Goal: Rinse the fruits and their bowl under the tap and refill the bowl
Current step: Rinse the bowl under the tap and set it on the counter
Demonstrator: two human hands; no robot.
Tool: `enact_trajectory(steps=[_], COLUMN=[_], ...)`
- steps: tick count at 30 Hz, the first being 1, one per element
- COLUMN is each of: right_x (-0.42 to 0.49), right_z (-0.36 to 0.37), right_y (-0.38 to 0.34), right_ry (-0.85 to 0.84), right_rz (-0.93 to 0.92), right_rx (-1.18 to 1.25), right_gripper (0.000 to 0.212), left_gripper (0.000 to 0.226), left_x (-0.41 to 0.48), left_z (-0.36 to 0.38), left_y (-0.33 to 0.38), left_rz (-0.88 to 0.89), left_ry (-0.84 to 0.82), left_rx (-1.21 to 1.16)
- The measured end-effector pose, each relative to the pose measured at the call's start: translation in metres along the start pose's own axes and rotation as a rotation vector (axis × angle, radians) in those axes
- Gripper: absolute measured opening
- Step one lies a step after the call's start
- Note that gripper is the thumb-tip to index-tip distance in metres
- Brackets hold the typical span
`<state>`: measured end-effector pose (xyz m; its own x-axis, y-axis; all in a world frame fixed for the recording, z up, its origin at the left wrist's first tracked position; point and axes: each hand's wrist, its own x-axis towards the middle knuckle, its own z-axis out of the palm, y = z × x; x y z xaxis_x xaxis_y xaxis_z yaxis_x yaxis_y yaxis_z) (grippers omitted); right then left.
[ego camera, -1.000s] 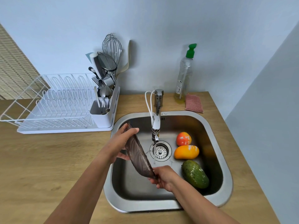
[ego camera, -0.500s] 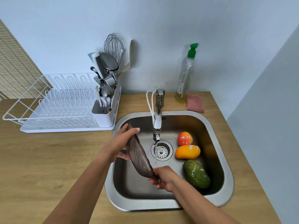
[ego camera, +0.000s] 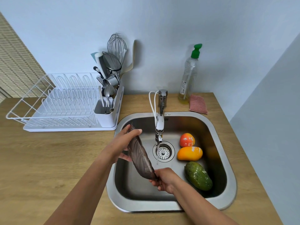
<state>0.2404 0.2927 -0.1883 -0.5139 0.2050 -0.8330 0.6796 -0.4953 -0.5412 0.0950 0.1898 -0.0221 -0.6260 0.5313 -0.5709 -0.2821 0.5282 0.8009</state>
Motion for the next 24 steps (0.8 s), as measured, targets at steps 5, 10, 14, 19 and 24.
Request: enact_trajectory(steps=[5, 10, 14, 19, 24], right_x=[-0.001, -0.002, -0.004, -0.01, -0.025], right_z=[0.0, 0.0, 0.002, 0.006, 0.018], right_y=[-0.001, -0.001, -0.002, -0.004, -0.01], right_ry=[0.0, 0.004, -0.008, -0.016, 0.004], right_rz=[0.004, 0.01, 0.018, 0.014, -0.09], right_rx=[0.006, 0.008, 0.011, -0.013, -0.045], right_gripper=[0.027, 0.028, 0.028, 0.028, 0.029], left_gripper=[0.038, 0.04, 0.038, 0.042, 0.038], left_x=[0.002, 0.004, 0.004, 0.002, -0.008], left_z=[0.0, -0.001, -0.002, -0.007, -0.029], left_y=[-0.001, -0.003, -0.004, -0.007, -0.013], left_rz=[-0.004, -0.004, 0.001, -0.006, 0.044], left_ry=[0.001, -0.008, -0.012, -0.007, 0.004], left_rx=[-0.003, 0.0, -0.009, -0.01, -0.106])
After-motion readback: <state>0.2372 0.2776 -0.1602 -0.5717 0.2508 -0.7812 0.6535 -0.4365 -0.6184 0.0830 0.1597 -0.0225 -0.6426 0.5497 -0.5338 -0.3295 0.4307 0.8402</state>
